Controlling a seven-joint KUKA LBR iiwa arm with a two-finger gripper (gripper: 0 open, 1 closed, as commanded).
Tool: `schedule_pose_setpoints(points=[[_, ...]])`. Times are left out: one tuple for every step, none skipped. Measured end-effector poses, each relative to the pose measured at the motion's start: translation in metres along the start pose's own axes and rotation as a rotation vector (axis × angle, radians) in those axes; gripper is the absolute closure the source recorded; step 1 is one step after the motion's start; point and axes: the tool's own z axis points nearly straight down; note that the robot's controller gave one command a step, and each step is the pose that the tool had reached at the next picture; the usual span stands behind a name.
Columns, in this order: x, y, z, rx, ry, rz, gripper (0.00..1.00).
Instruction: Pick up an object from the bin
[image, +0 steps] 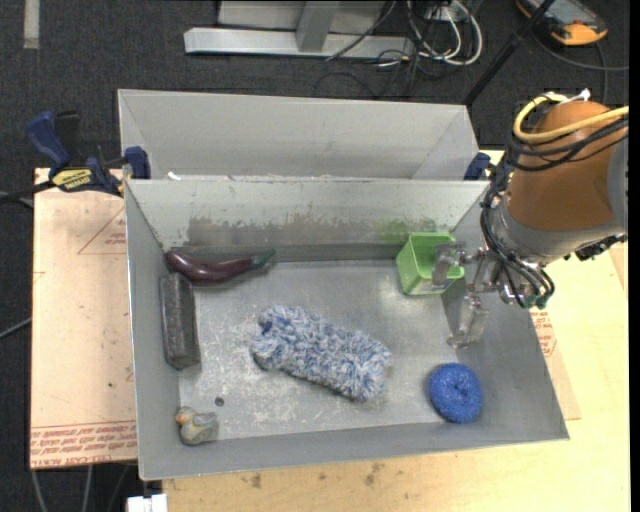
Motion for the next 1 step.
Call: schedule_pose_setpoints(points=[[-0.0014, 0.0006, -0.0049, 0.001, -0.008, -0.003, 0.00]])
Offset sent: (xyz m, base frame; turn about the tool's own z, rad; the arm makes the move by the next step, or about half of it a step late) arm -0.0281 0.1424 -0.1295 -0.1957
